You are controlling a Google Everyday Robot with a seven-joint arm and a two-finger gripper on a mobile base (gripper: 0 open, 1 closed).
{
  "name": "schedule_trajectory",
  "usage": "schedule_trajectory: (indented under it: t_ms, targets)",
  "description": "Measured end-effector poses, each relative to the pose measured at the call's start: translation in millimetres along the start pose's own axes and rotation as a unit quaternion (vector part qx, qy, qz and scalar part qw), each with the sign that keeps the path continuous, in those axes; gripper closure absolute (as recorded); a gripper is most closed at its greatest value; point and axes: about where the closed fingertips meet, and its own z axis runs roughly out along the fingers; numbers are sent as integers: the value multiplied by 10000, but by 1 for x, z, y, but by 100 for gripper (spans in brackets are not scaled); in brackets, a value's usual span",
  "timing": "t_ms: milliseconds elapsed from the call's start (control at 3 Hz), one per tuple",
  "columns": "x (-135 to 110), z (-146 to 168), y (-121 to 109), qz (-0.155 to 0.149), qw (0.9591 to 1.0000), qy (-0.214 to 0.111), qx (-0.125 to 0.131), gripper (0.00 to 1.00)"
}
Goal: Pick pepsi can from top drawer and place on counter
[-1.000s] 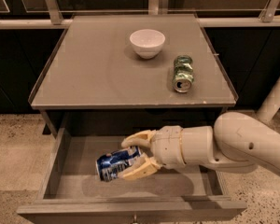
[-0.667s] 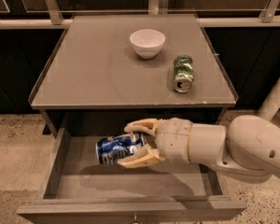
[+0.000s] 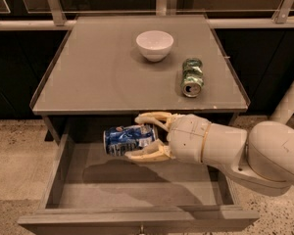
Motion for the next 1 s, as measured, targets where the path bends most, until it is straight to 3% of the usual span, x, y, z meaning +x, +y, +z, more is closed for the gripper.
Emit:
schedule_trajectory:
  t_ms: [333, 1000]
  targets:
    - [-14, 13, -15, -235, 9996, -43, -126, 100]
    - [-54, 60, -76, -886, 9950, -24, -451, 100]
